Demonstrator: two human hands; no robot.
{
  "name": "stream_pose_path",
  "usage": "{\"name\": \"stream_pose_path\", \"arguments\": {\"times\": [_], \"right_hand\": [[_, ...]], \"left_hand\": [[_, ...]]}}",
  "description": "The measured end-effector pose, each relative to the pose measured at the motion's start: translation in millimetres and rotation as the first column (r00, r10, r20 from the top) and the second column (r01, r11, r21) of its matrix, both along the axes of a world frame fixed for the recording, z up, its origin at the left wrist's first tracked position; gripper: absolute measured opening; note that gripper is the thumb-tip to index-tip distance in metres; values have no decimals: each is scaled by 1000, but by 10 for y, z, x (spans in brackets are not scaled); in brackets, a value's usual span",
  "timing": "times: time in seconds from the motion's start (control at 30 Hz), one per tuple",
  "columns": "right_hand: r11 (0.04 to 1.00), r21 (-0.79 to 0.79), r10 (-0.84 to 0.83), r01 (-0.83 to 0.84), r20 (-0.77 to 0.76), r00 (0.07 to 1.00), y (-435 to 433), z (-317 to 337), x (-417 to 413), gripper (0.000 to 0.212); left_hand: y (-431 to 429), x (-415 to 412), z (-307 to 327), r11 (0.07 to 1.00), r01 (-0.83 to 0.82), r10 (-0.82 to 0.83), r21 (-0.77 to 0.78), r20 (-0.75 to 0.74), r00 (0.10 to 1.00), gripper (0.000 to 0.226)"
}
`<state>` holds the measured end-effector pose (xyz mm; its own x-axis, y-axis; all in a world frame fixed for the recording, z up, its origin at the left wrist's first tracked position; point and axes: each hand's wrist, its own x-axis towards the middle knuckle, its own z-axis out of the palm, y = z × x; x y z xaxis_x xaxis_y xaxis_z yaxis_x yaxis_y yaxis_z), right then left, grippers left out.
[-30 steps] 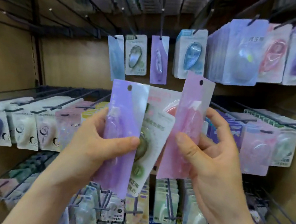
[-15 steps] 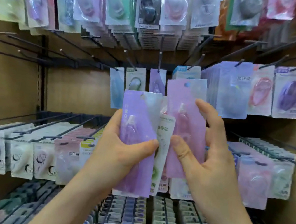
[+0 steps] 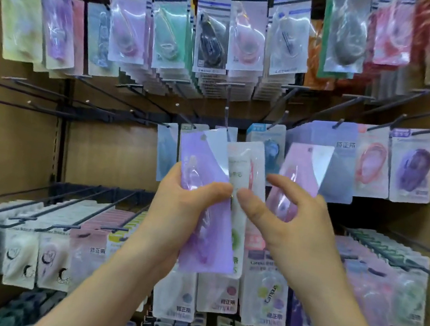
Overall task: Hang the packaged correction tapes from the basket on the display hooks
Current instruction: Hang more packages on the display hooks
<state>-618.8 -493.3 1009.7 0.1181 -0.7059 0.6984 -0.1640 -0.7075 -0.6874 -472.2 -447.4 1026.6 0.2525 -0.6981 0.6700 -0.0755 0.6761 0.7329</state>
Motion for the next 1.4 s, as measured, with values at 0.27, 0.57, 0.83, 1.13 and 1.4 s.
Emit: {"name": "stream_pose_path", "arguments": {"times": [0.27, 0.57, 0.83, 1.13, 1.4], "right_hand": [[762, 170, 610, -624, 132, 781, -28, -9, 96, 37], [801, 82, 532, -592, 354, 769, -159, 8, 239, 27], [833, 47, 527, -551, 231, 818, -170, 6, 290, 34], [981, -63, 186, -181, 82, 979, -246, 195, 205, 19], [961, 11, 273, -276, 110, 956, -239, 250, 70, 19]], "left_hand": [[-40, 16, -71, 966, 181, -155, 185, -146, 977, 23], [-249, 67, 43, 997, -65, 71, 45, -142, 987, 24], [-279, 239, 69, 991, 11, 3, 135, -104, 995, 19], [-479, 286, 557, 908, -404, 417, -111, 330, 847, 29], [-674, 246, 685, 930, -367, 356, -6, 267, 896, 42]]}}
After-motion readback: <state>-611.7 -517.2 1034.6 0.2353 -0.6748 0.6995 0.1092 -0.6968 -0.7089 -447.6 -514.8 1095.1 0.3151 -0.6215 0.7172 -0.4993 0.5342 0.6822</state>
